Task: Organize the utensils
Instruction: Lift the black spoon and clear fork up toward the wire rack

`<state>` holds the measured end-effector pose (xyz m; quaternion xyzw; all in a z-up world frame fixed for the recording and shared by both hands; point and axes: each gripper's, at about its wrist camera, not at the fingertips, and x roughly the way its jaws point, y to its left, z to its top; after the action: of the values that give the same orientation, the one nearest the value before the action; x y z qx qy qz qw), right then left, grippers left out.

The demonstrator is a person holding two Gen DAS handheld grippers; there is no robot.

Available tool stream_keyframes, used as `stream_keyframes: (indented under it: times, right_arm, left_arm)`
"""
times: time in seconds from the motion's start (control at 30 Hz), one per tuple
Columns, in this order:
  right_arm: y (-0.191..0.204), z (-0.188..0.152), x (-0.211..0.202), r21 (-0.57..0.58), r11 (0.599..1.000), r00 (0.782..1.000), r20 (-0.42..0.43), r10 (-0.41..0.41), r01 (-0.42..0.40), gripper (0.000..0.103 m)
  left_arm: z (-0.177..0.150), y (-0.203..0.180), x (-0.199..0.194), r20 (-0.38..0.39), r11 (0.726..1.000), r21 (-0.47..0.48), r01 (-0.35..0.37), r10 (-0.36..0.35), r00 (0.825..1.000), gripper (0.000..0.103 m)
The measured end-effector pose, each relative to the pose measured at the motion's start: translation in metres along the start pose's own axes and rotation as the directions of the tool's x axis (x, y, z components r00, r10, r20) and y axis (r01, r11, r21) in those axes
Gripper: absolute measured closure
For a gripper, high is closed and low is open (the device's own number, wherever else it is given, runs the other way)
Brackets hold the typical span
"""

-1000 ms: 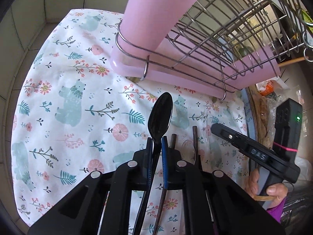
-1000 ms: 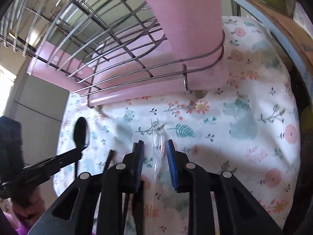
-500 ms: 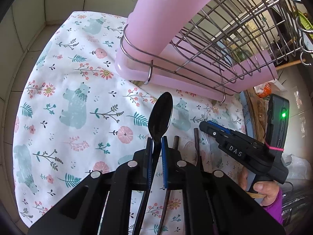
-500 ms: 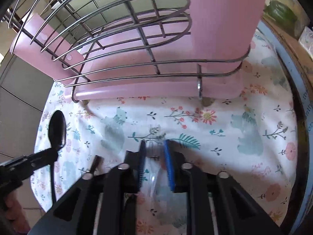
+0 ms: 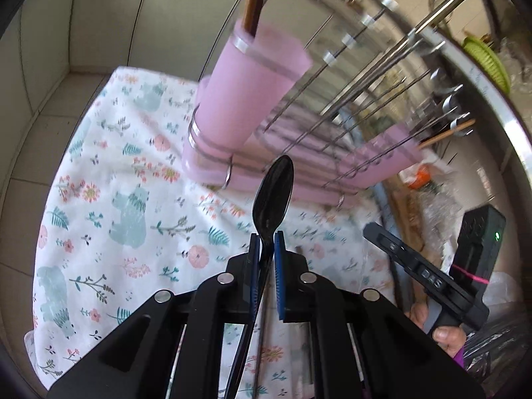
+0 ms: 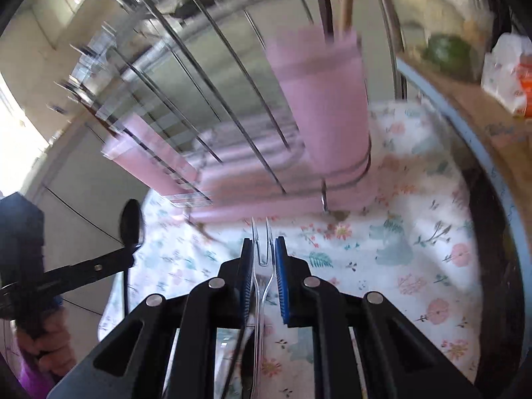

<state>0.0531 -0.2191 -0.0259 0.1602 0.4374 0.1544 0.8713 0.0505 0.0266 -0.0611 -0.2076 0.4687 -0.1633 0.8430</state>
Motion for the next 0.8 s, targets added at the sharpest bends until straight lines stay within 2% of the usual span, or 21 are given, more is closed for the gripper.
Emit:
stream_keyframes:
  times: [0.2,0.37,0.57,0.7,0.8]
  right_arm:
    - [0.01,0.019,-0.055,-0.049,0.998,0.989,0.145,0.034,-0.027,0.09]
    - [0.017,0.038,-0.098,-0.077,0.996,0.968,0.245,0.06,-0.042,0.09]
    - [0.025,0.057,-0.136,-0.113,0.993,0.939,0.335,0.078,-0.042,0.09]
    - [0.03,0.075,-0.154,-0.135,0.991,0.912,0.406,0.065,-0.011,0.09]
    - [0.034,0.089,-0.17,-0.145,0.989,0.882,0.468,0.052,0.019,0.09]
  left_arm:
    - [0.009,-0.016,-0.026,0.118,0.999,0.005,0.042,-0.042,0.992,0.096]
    - [0.022,-0.027,-0.051,0.208,0.997,0.026,0.067,-0.071,0.975,0.099]
    - [0.044,-0.04,-0.087,0.33,0.995,0.053,0.086,-0.099,0.939,0.099]
    - [0.058,-0.049,-0.107,0.406,0.993,0.078,0.092,-0.116,0.907,0.099]
    - [0.067,-0.056,-0.119,0.455,0.992,0.096,0.087,-0.122,0.882,0.099]
